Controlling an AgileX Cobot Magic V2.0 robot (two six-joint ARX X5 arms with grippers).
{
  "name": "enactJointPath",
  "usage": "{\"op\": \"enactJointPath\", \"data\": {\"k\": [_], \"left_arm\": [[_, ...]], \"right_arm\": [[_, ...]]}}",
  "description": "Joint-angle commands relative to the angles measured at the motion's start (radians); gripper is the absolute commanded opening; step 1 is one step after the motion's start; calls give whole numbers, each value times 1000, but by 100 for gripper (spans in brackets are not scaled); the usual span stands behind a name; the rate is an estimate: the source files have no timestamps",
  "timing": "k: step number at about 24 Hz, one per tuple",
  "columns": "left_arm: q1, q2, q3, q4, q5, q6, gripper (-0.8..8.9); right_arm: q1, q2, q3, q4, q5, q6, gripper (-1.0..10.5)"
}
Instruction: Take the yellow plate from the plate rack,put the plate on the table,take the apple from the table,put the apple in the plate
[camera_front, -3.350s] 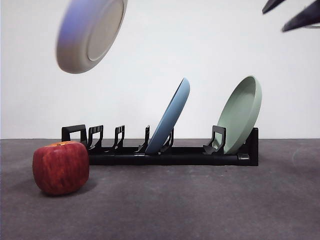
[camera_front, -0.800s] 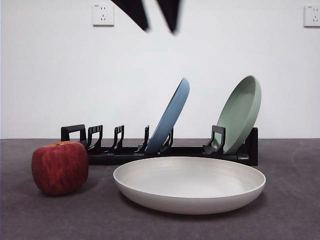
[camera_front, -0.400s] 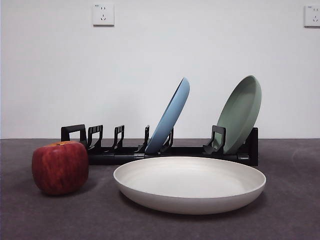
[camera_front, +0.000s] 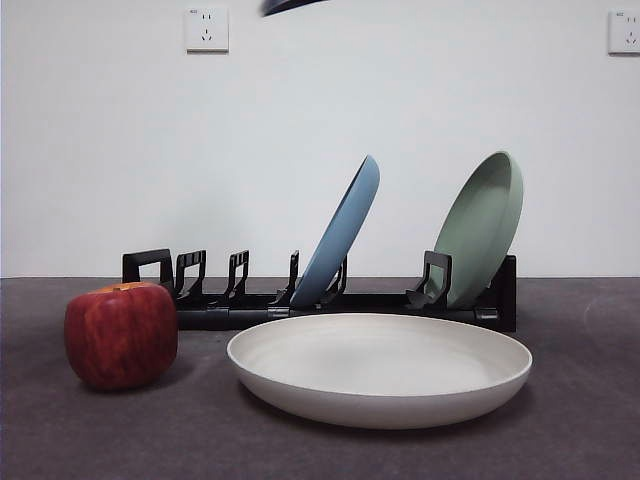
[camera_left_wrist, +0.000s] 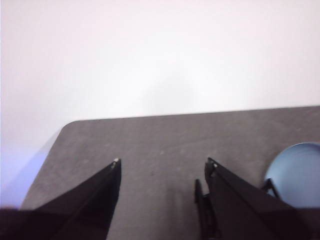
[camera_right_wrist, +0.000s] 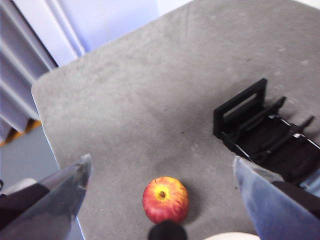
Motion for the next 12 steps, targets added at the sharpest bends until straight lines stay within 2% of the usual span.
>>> {"op": "enactJointPath", "data": {"k": [1,5,12], "left_arm": [[3,-41,-6,-12,45,-10,283],[3,-131,-6,-82,153,-10,282],[3,-196,-6,-222,185,-13,282]], "right_arm": [[30,65,35,5,8,-37,483],[88,219,88,5,62,-87,483],[111,444,100,11,72,-109,513]]}}
